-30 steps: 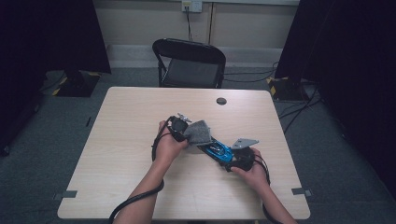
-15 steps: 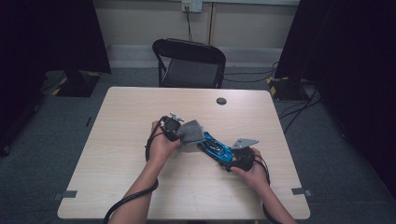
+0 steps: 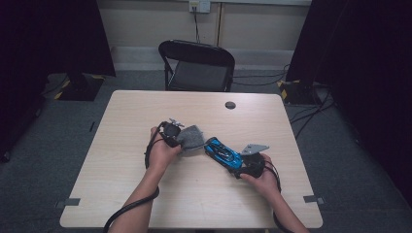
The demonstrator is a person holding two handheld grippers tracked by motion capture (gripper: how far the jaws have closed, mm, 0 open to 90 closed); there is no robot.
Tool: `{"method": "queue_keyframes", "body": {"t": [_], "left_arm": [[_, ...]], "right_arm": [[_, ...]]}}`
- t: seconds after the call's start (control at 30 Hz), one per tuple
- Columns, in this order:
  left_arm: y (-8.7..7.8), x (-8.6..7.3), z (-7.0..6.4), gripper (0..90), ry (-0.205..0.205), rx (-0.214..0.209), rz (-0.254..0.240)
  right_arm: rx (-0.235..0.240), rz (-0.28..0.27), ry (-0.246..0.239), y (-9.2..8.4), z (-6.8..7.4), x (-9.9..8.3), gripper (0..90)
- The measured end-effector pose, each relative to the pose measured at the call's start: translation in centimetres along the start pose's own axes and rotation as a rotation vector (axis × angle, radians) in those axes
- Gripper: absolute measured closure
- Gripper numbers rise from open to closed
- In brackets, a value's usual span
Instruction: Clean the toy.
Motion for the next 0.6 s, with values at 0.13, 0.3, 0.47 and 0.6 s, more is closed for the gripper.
{"method": "queue_keyframes", "body": {"t": [0.13, 0.3, 0.47, 0.6], "left_arm": [[-0.3, -0.9, 0.5, 73.2, -0.006, -0.006, -0.002], [-1.0, -2.0, 0.5, 73.2, 0.003, -0.026, -0.011], [-1.7, -3.3, 0.5, 73.2, 0.012, -0.045, -0.02], [-2.1, -4.1, 0.2, 73.2, 0.011, -0.071, -0.042]], "right_arm": [[0.0, 0.0, 0.0, 0.0, 0.0, 0.0, 23.9], [0.0, 0.0, -0.001, 0.0, 0.0, 0.0, 23.9], [-0.001, 0.0, 0.001, 0.0, 0.0, 0.0, 23.8], [0.0, 0.001, 0.002, 0.0, 0.0, 0.0, 23.6]]}}
Point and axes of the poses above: each handheld gripper's, and its own axes: y roughly forward along the jaws, x roughly out of its top, z roughly to its left, the point moved 1 cm from there along y, roughly forward along the jaws, and after that the axes turned 4 degrees about -z, right-handed, at the moved point
